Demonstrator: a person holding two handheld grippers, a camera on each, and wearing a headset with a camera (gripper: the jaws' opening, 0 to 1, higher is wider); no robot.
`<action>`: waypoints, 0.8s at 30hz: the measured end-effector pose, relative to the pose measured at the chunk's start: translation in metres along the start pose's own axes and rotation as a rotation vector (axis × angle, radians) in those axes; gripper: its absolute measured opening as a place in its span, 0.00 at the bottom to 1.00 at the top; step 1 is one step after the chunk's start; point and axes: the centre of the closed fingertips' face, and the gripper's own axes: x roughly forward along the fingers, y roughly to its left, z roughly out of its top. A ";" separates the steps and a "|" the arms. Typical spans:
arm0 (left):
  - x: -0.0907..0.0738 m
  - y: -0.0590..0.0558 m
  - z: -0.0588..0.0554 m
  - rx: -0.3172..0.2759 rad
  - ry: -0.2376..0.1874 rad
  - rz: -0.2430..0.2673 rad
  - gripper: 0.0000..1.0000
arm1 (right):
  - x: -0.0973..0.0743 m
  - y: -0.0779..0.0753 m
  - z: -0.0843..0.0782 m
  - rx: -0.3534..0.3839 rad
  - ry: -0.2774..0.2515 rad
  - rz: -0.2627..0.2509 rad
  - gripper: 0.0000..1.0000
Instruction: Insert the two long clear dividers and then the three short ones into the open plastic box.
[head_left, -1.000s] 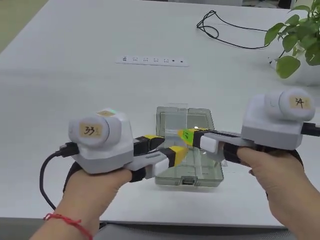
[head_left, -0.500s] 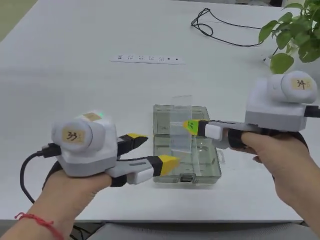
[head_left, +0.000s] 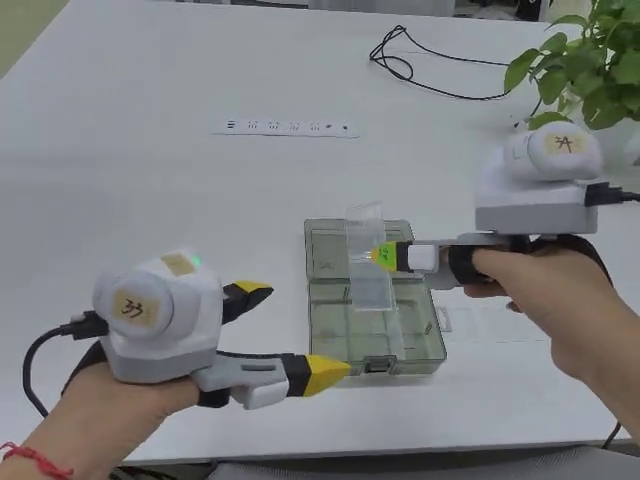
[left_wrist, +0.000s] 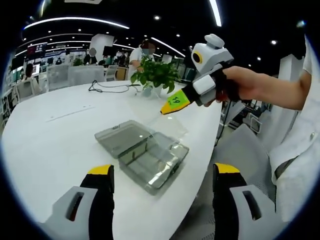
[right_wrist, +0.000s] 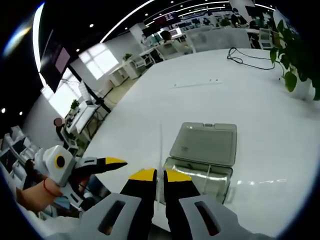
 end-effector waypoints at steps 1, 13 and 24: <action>0.000 0.001 -0.001 0.010 0.003 -0.003 0.85 | 0.001 -0.001 -0.001 -0.003 0.009 -0.008 0.07; 0.004 -0.001 -0.019 0.068 0.045 -0.058 0.99 | 0.021 -0.025 -0.024 0.136 0.200 -0.098 0.07; 0.003 0.000 -0.020 0.063 0.032 -0.079 0.99 | 0.045 -0.041 -0.043 0.219 0.293 -0.135 0.07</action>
